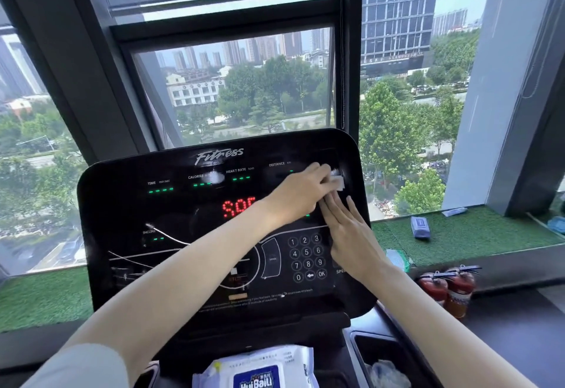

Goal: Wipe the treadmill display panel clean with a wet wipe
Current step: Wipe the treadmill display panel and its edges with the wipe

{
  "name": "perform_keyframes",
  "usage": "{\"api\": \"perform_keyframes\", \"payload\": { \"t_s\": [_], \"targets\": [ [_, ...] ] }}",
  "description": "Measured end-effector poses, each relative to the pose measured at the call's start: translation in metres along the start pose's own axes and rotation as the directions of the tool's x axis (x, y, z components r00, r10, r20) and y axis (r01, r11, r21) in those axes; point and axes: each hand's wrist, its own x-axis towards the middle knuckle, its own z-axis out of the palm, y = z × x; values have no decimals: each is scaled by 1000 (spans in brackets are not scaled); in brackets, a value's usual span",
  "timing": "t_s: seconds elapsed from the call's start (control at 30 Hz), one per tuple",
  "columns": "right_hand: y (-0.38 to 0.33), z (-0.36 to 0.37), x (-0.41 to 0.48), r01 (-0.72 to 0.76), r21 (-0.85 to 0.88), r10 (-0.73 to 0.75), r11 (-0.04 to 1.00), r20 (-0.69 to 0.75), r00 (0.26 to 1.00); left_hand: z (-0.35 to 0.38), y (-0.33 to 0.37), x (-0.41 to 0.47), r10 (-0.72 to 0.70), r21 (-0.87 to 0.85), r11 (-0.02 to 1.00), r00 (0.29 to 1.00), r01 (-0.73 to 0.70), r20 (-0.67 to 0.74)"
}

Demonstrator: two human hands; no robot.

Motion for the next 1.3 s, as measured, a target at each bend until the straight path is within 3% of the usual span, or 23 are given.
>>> {"api": "perform_keyframes", "payload": {
  "t_s": [0.07,0.17,0.2,0.27,0.33,0.37,0.43,0.5,0.53,0.57,0.63,0.7,0.77,0.8,0.87,0.9,0.93,0.97,1.03,1.1,1.2,1.23,1.3],
  "targets": [
    [0,-3,-3,-15,51,17,999,-30,999,-7,-10,9,-91,23,996,996,91,-27],
    [-2,-3,-21,-48,85,54,995,-70,996,-6,-13,14,-377,-69,926,907,371,-186],
    [-2,-1,-29,-65,90,72,994,-71,995,-1,-6,11,-375,-92,927,910,364,-178],
    [-2,3,-43,-103,86,109,991,-71,992,12,13,-2,-170,-56,985,983,166,-73],
    [-2,6,-53,-127,67,130,990,-47,990,15,17,-15,57,17,998,997,-58,54],
    [-2,7,-57,-127,58,129,990,-32,991,11,12,-14,73,31,997,995,-75,63],
    [-2,9,-59,-136,55,137,989,-11,991,3,-2,-5,-99,20,995,995,99,-34],
    [-4,12,-59,-150,67,151,986,-1,989,0,-7,0,-402,-109,915,898,388,-179],
    [-4,13,-59,-155,72,155,985,2,988,2,-2,-1,-456,-152,889,872,433,-181],
    [-4,14,-58,-156,72,156,985,2,988,7,7,-5,-410,-150,909,900,389,-147],
    [-5,14,-58,-156,61,157,986,-2,988,19,28,-19,-109,-39,993,994,109,2],
    [-5,13,-58,-149,56,149,987,-2,989,21,29,-29,62,12,998,994,-63,90],
    [-5,14,-59,-146,47,146,988,6,989,16,17,-20,-65,-8,998,997,66,27],
    [-5,15,-59,-147,47,147,988,10,989,15,10,-16,-227,-45,973,972,225,-55],
    [-4,18,-58,-152,60,151,987,11,988,14,10,-11,-512,-176,856,844,486,-161],
    [-4,18,-58,-157,60,156,986,13,988,16,18,-11,-518,-203,850,843,487,-147],
    [-4,18,-58,-161,58,160,985,14,987,20,29,-13,-426,-169,898,898,406,-108],
    [-4,17,-58,-161,57,160,985,12,987,24,41,-18,-262,-100,961,964,257,-40],
    [-4,16,-58,-150,57,150,987,14,989,28,49,-28,-3,-4,1000,998,3,68],
    [-3,16,-59,-137,32,136,990,21,990,25,35,-23,-48,-11,999,998,48,46],
    [-2,17,-59,-121,10,121,993,33,992,24,28,-19,-405,-106,913,906,393,-124],
    [-2,17,-60,-122,11,122,992,35,992,26,33,-21,-446,-129,894,883,430,-145],
    [-2,16,-60,-120,15,120,993,33,992,33,50,-29,-321,-98,945,943,312,-85]
  ]
}}
